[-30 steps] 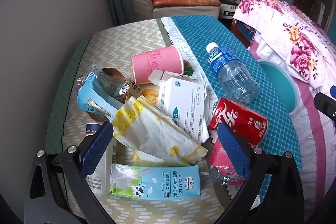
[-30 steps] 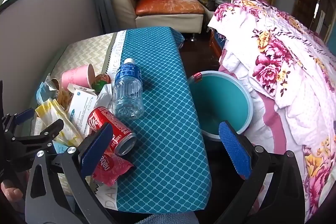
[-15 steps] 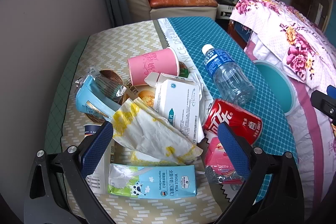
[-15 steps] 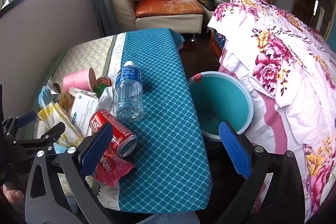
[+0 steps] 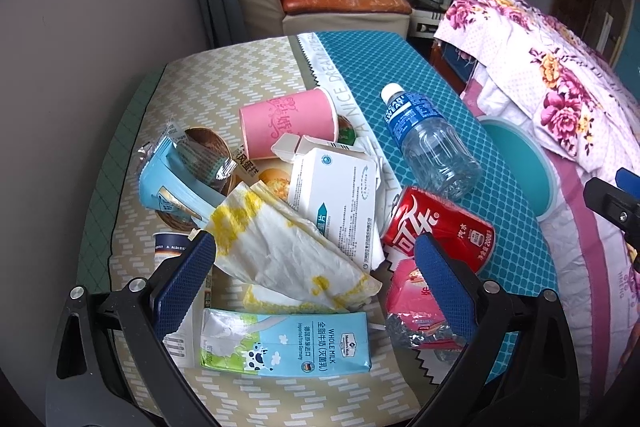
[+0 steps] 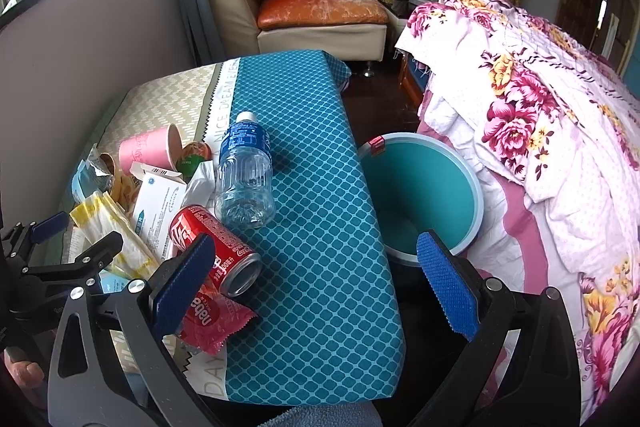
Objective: Collect trash
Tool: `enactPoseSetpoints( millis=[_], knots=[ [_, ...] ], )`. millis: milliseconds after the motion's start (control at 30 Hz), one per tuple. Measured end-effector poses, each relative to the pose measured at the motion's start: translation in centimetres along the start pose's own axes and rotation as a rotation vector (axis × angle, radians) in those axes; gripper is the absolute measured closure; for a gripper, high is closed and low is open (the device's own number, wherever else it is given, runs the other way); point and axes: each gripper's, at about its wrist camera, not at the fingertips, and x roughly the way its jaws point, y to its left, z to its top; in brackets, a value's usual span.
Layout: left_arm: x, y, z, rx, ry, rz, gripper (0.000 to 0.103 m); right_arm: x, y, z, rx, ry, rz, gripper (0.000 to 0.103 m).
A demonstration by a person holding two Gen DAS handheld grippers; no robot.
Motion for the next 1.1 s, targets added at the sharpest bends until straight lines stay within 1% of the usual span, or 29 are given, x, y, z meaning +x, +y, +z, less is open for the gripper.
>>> enactPoseSetpoints(
  millis=[500, 1100],
  knots=[
    [0.6, 0.8, -0.4, -0.02, 0.014, -0.041, 0.003, 0.4, -0.1, -0.7, 0.0, 0.006, -0.002, 0.006],
    [0.9, 1.7, -0.5, -0.025, 0.02, -0.112, 0.003, 1.2, 0.8, -0.7, 0.016, 0.069, 0.0, 0.006]
  ],
)
